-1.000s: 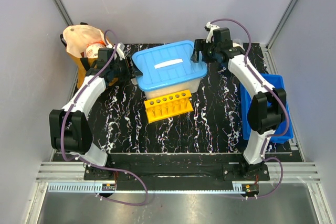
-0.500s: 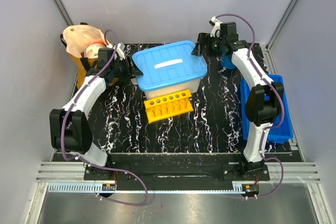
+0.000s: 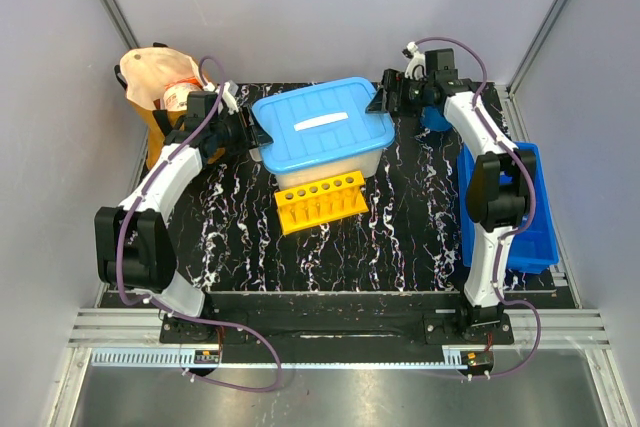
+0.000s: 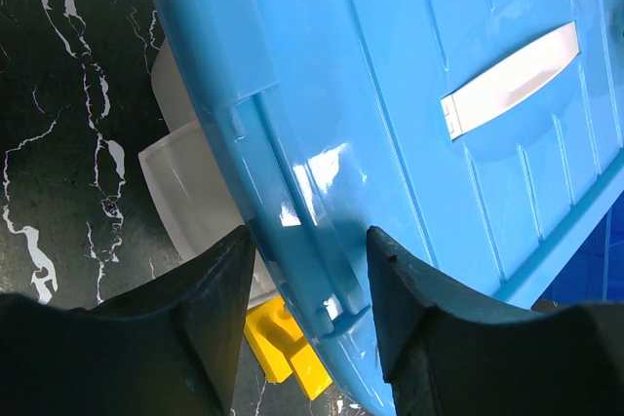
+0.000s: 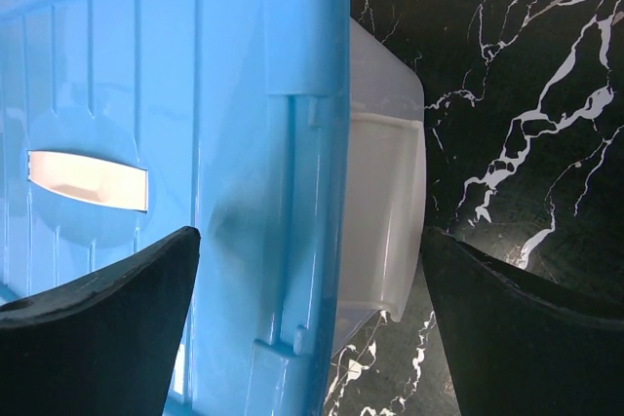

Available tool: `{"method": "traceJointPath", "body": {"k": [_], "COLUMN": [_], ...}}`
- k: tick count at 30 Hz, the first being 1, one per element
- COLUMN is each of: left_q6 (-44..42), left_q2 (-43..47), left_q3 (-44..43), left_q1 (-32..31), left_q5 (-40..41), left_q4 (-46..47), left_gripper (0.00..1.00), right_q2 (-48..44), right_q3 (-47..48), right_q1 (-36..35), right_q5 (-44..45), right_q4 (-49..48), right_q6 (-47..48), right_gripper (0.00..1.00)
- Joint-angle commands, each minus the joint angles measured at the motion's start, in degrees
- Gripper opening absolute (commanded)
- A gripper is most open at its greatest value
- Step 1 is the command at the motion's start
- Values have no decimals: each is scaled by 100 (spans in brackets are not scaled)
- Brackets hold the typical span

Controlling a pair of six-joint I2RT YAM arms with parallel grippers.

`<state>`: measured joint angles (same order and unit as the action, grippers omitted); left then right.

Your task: Organize the chemistry lab equipment

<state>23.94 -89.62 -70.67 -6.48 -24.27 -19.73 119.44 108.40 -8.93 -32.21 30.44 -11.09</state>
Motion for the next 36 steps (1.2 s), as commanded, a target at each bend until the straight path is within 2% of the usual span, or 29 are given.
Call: {"method": "traceJointPath", "body": {"k": [1, 13, 22, 26, 30, 36], "left_q6": [-197, -188, -180, -180, -180, -180], "left_q2": [-134, -178, -213, -240, -257, -275], "left_q3": [80, 80, 54, 45, 19, 19], "left_q1": [-38, -46, -55, -55, -55, -55], "left_q5": [28, 54, 45, 28, 10, 10], "left_q4": [-49, -49, -31, -31, -31, -40], "left_gripper": [53, 53, 53, 53, 53, 53], "right_q2": [27, 229, 326, 264, 133, -17], "right_q3": [94, 146, -3, -100, -179, -196], "right_q1": [40, 172, 181, 181, 181, 181], "right_q5": [-523, -1032, -1525, -1569, -1316, -797], "right_q4": [50, 235, -90, -231, -257, -82], "right_q6": [-253, -868, -1395, -1510, -1440, -1220], "right_gripper": [100, 98, 96, 87, 72, 61]}}
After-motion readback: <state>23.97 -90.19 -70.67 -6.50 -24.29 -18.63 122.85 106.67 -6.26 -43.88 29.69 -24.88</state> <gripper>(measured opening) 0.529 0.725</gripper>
